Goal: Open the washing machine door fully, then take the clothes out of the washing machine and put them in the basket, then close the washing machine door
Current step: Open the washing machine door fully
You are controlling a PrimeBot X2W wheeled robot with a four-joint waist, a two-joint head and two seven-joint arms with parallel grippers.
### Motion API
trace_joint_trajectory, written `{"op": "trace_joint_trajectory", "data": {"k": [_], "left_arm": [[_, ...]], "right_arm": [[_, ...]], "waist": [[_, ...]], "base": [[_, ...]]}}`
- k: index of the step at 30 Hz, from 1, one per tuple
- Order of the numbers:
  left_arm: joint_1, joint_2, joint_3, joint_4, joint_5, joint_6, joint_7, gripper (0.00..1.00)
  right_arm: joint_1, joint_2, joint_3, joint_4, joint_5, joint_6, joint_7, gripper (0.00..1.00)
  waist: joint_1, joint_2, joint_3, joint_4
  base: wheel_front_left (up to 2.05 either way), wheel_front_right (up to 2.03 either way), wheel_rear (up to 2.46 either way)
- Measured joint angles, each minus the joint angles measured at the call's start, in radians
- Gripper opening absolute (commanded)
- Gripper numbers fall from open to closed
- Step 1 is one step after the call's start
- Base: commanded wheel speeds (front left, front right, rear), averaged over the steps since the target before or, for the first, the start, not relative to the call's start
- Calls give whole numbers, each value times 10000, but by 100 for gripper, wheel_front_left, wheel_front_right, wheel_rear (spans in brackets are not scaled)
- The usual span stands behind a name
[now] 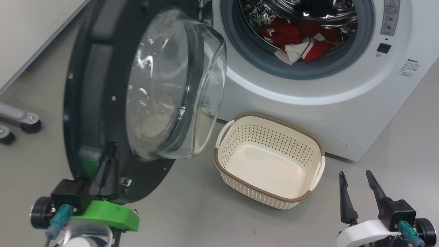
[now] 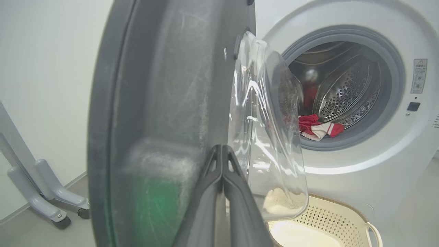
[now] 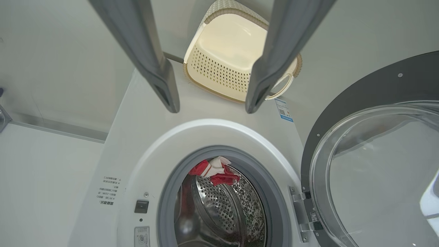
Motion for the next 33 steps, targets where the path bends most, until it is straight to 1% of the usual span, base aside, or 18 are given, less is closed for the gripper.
{"op": "trace_joint_trajectory", "data": {"k": [9, 17, 24, 28, 33], "left_arm": [[-40, -2, 1271, 360, -35, 2, -144, 0], [-434, -151, 2855, 1049, -35, 15, -357, 0], [-1046, -167, 3336, 1666, -33, 17, -566, 0], [-1367, -165, 3797, 2042, -33, 17, -702, 0], [-1717, 17, 4370, 2531, -33, 17, -869, 0]], "right_arm": [[-373, -211, -35, -173, -71, 44, 31, 100], [-649, -330, -138, -247, -102, 46, 44, 100], [-797, -491, -278, -245, -102, 54, 44, 100], [-854, -499, -297, -247, -102, 54, 44, 100], [-912, -499, -290, -245, -102, 58, 44, 100]], "waist": [[0, 0, 530, -352], [0, 0, 1025, -697], [0, 0, 1307, -881], [0, 0, 1376, -903], [1, 0, 1445, -918]], "base": [[0, 0, 0], [0, 0, 0], [0, 0, 0], [0, 0, 0], [0, 0, 0]]}}
